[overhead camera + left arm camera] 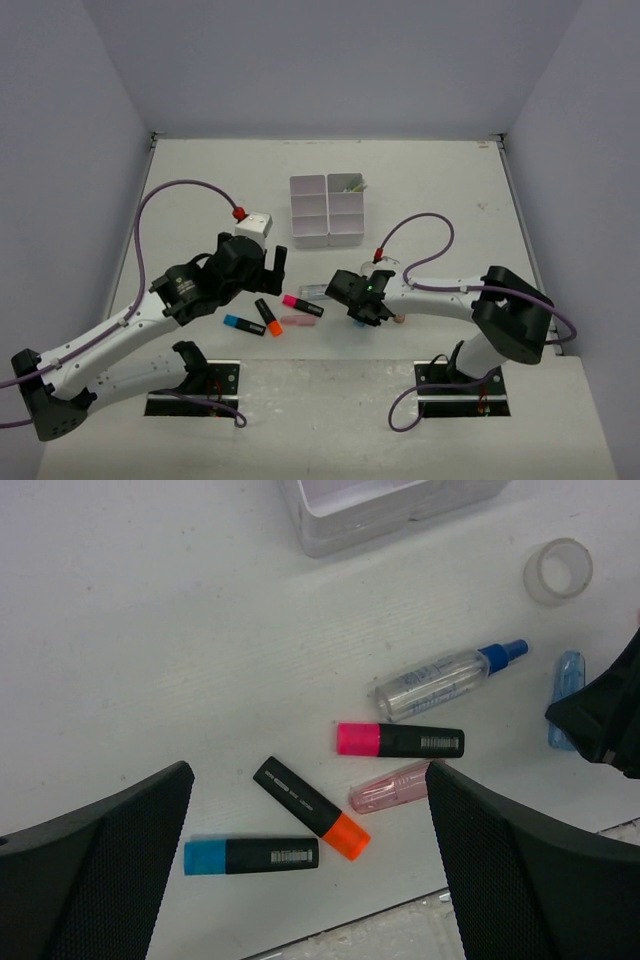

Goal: Sort the stationery into containers
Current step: Pick up the stationery from the center of the board.

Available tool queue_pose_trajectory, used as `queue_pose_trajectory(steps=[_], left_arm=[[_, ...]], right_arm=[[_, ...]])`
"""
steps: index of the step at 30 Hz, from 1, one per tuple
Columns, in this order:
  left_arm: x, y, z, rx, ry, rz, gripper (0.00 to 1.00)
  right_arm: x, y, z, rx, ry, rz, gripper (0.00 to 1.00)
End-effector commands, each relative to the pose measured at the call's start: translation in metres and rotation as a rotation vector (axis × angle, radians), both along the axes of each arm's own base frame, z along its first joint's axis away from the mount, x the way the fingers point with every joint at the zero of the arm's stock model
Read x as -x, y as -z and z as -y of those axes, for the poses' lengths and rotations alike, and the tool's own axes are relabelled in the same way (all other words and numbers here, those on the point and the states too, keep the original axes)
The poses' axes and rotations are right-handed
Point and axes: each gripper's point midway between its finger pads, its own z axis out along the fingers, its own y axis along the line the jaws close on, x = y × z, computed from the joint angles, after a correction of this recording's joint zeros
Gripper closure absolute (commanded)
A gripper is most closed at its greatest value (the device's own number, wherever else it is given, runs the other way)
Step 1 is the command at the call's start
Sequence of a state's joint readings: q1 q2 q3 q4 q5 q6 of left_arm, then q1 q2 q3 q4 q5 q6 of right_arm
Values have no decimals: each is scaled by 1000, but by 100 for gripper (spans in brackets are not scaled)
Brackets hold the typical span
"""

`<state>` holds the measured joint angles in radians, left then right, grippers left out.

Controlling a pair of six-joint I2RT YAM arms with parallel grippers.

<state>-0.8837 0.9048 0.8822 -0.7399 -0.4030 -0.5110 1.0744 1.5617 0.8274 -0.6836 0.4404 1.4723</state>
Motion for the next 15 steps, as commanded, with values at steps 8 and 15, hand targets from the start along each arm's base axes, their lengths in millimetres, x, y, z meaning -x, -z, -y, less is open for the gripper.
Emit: queue_pose_trajectory(steps=[8, 15], left_arm=[[-2, -24, -8, 85, -31, 106, 0], [0, -36, -18, 139, -66, 154, 0]], right_arm=[[-64, -116, -13, -226, 46, 386, 100], [-158, -184, -26, -391, 307, 540, 100]])
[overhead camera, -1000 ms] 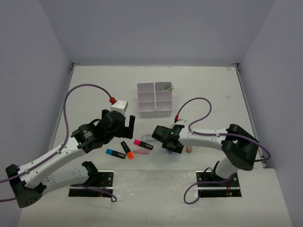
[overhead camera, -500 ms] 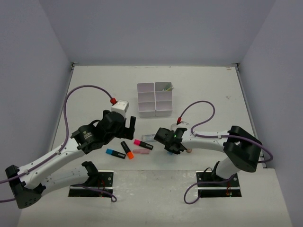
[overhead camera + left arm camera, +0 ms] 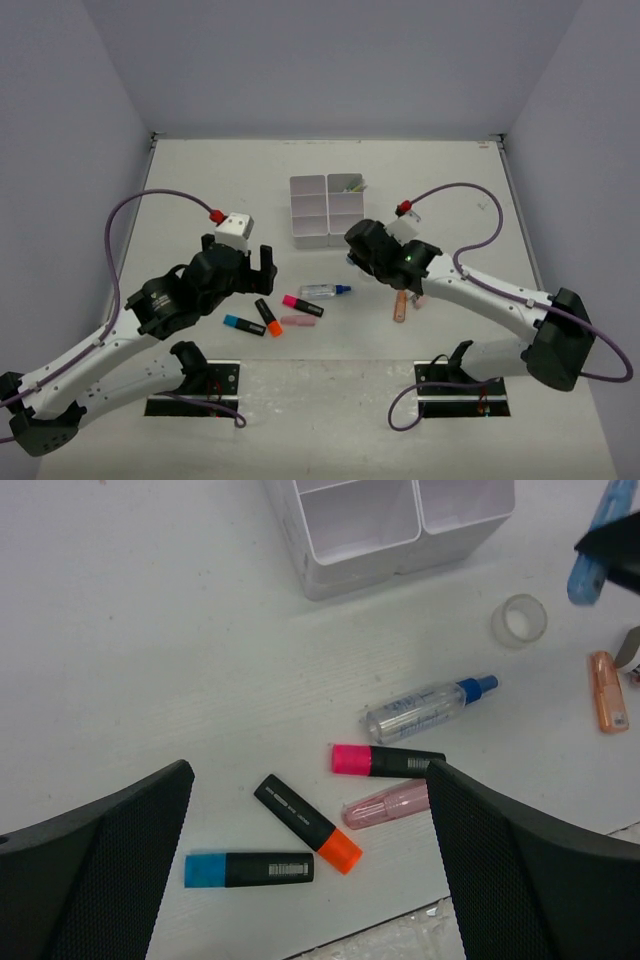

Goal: Sort the stationery into containers
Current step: Pick up the stationery from the center of the board, then place the stationery in the storage box.

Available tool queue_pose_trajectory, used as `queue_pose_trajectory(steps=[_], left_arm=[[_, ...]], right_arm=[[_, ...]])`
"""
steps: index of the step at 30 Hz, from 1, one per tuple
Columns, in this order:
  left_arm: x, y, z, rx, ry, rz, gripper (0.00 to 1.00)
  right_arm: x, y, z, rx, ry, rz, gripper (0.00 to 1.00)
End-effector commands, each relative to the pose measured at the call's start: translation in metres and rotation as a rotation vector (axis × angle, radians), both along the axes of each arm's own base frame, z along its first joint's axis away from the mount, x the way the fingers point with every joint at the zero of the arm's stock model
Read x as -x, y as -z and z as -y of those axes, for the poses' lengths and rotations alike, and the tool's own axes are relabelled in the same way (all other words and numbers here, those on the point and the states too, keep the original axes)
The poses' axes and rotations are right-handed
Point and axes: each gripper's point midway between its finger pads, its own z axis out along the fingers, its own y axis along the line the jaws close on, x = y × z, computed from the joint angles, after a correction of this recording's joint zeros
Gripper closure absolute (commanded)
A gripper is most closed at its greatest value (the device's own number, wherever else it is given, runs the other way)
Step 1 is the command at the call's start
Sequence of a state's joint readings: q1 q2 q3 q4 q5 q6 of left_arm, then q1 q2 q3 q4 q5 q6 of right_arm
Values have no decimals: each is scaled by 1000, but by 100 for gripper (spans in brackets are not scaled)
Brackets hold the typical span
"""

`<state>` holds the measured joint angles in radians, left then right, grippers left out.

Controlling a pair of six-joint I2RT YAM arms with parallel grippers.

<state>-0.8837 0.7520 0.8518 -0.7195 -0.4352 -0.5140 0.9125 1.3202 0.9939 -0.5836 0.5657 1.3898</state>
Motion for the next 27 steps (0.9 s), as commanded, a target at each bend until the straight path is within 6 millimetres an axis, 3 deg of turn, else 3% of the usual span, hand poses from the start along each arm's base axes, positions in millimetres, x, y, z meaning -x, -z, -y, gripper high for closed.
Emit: queue_pose_trajectory(steps=[1, 6, 11, 19, 27], left_arm=[[-4, -11, -5, 50, -41, 53, 0], [-1, -17, -7, 77, -40, 73, 0], [-1, -19, -8, 86, -37, 79, 0], [0, -21, -8, 97, -33, 87, 0], [1, -22, -6, 102, -19, 91, 0]], right_arm=[[-78, -53, -12, -127, 216, 155, 100], [-129, -51, -17, -365, 412, 70, 100], [-155, -55, -25, -466, 497, 54, 100], [-167, -44, -46, -513, 525, -29, 100], [-153, -2, -38, -497, 598, -104, 100]])
